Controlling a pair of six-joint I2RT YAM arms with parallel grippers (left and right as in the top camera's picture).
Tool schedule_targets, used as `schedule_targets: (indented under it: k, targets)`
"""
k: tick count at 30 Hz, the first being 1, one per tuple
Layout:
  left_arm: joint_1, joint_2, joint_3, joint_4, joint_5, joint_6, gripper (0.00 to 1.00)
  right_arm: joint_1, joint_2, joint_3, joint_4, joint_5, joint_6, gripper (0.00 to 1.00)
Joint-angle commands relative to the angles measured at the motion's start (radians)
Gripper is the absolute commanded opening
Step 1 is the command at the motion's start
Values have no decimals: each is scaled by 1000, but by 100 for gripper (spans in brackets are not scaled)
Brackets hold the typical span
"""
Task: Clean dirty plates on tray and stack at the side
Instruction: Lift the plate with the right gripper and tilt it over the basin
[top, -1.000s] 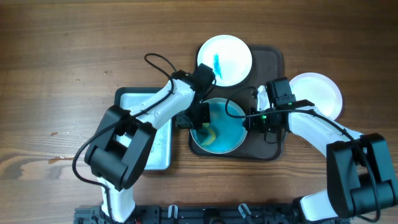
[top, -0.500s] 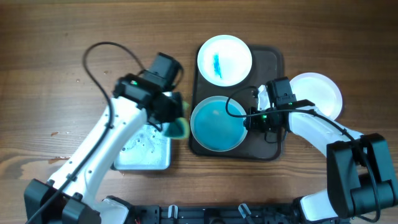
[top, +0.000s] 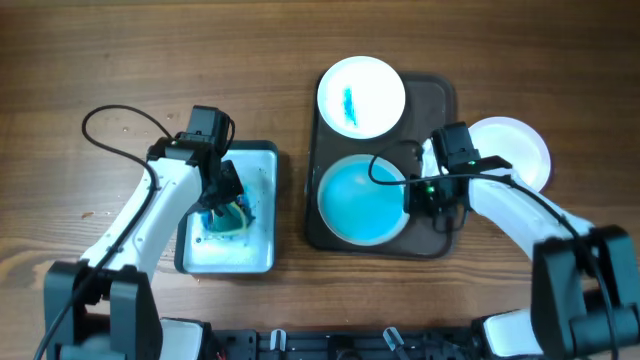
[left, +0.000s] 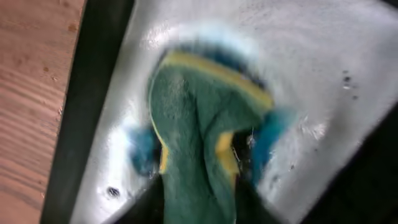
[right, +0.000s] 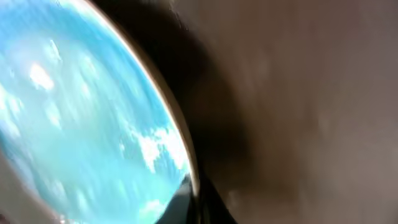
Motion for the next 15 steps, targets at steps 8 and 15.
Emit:
schedule_targets:
  k: [8, 15]
  targets:
    - [55, -332, 172, -152, 51, -40, 100, 188, -161, 354, -318, 159, 5, 4]
    - [187, -545, 190, -183, 58, -71, 100, 407, 77, 603, -277, 210, 83, 4]
